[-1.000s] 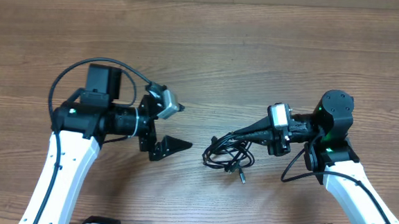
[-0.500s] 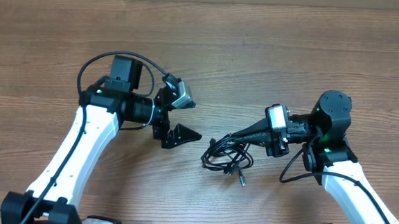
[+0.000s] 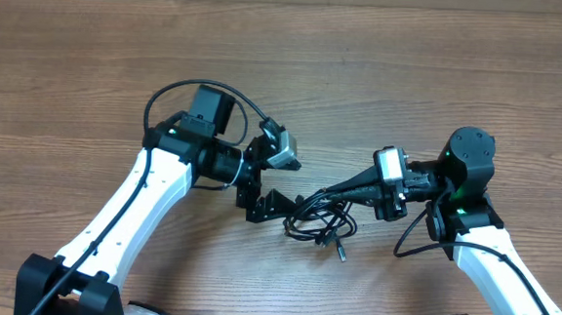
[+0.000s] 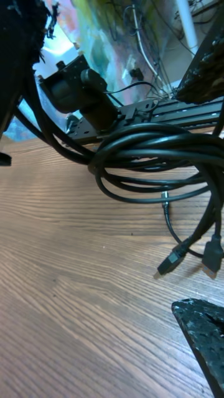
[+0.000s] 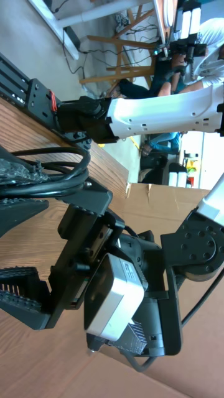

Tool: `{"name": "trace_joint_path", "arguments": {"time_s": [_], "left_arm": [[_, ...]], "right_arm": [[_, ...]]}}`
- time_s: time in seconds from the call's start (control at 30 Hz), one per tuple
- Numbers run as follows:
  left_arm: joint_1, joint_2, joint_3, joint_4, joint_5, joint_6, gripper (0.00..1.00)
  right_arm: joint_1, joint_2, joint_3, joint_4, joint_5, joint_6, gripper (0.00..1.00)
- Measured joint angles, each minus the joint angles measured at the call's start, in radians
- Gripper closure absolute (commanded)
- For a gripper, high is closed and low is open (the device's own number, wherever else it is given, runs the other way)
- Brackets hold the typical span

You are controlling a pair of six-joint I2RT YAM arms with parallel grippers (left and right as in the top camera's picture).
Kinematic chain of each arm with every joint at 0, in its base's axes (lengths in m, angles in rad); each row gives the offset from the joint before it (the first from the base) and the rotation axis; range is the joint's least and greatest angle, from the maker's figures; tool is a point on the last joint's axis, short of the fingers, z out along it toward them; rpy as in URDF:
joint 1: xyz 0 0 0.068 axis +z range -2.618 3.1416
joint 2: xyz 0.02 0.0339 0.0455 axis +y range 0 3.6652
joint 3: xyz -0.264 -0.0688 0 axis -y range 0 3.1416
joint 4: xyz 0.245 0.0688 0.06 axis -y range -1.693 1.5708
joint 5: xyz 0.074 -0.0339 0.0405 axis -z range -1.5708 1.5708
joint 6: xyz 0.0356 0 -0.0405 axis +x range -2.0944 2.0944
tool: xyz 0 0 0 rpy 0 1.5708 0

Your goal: Untangle cables

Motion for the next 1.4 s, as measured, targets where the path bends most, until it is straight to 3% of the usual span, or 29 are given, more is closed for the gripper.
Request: {"name": "trace_joint_path", "arguments": {"time_s": [0.4,0.5,0.67,0.77,0.93,1.23,1.4], "left_arm": [[-0.069,0.0,0.0,-0.017,-0.056,0.021,0.02],[-0.09,0.0,0.0,-0.022,-0.077,0.023,0.21],[-0.108,0.0,0.0,-0.023,-0.106,0.031,0.21],[-0.108,0.0,0.0,-0.024,-0.112,0.029,0.4],[-0.108,0.0,0.0,-0.024,-0.126,0.031,0.94],[-0.108,0.0,0.0,-0.024,-0.149,0.037,0.96],[-0.108,0.0,0.0,-0.028,-0.22,-0.041,0.96]], "right_arm": [[0.0,0.0,0.0,-0.008,0.0,0.0,0.96],[0.0,0.0,0.0,-0.008,0.0,0.0,0.96],[0.0,0.0,0.0,-0.008,0.0,-0.001,0.96],[0.0,0.0,0.0,-0.008,0.0,0.0,0.96],[0.0,0.0,0.0,-0.008,0.0,0.0,0.96],[0.0,0.0,0.0,-0.008,0.0,0.0,0.96],[-0.002,0.0,0.0,-0.01,0.025,-0.001,0.96]]}}
